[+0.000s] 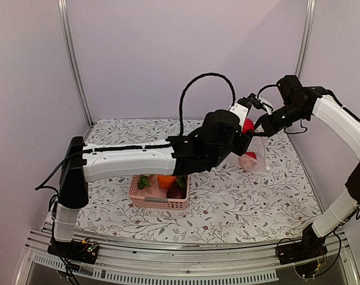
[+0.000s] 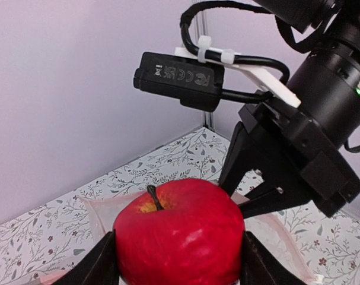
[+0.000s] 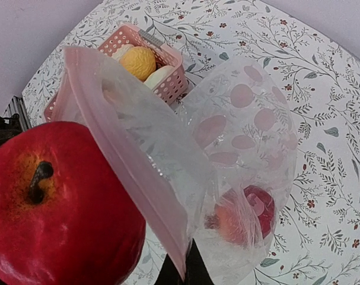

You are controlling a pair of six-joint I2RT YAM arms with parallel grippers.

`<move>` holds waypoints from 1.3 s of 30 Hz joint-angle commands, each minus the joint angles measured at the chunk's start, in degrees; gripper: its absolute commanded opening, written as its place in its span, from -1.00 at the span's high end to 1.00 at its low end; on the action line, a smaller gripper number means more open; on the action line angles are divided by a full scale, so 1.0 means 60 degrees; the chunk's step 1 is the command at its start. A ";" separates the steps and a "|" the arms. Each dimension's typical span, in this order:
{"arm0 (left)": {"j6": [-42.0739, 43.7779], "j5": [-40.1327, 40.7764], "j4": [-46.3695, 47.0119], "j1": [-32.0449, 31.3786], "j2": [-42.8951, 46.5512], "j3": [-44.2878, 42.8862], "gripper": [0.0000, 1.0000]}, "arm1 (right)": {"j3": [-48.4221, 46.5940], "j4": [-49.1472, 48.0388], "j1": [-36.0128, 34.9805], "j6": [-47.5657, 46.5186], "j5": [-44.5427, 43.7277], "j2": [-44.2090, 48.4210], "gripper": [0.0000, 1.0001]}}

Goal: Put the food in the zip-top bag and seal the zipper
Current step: Place the fake fruit in the zipper food storage bag, then adjust the zipper food storage bag at the center of the board.

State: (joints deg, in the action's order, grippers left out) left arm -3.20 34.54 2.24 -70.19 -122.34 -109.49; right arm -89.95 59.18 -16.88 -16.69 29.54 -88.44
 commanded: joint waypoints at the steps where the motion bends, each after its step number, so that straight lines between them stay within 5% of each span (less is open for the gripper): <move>1: 0.0058 0.1361 -0.0967 0.0077 -0.0789 -0.0814 -0.23 | 0.0113 0.0033 -0.0059 0.0100 -0.0004 0.0347 1.00; 6: 0.0056 0.2088 -0.1183 0.0145 -0.0998 -0.1154 -0.69 | 0.0175 0.0057 -0.0071 0.0135 0.0133 0.0378 1.00; 11: 0.0051 0.1935 -0.1209 0.0178 -0.0858 -0.1241 -0.90 | -0.0009 0.0041 -0.0070 0.0242 0.0272 0.0203 1.00; 18: 0.0582 0.0332 -0.0331 -0.0301 0.0432 -0.0916 -0.92 | -0.0067 -0.0078 -0.0060 0.0291 0.0097 -0.0137 1.00; 22: 0.0865 -0.0874 0.1154 -0.0735 0.2017 0.0850 -0.89 | -0.0693 -0.0141 0.0148 0.0155 -0.0975 -0.0357 1.00; 28: -0.0342 -0.0100 0.1288 -0.0713 0.4081 0.3586 -0.87 | -0.3306 -0.1010 0.2304 -0.0034 -0.3026 -0.1180 1.00; 31: -0.0867 0.0522 0.0522 -0.0721 0.4832 0.4767 -0.86 | -0.1910 -0.0964 0.1521 -0.0339 -0.1804 -0.0893 1.00; 34: -0.1611 0.0787 -0.0116 -0.0719 0.5554 0.5643 -0.85 | -0.0865 -0.1292 0.0221 -0.1215 -0.4184 -0.0659 1.00; 39: -0.2316 0.1424 -0.0873 -0.0712 0.6478 0.6586 -0.85 | -0.3312 -0.1657 0.3352 0.0047 -0.3697 -0.0958 1.00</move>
State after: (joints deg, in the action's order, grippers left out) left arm -11.97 38.59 2.87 -74.72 -87.59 -72.86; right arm -98.35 52.53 -11.62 -20.47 10.04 -94.17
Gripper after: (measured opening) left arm 0.925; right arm 0.006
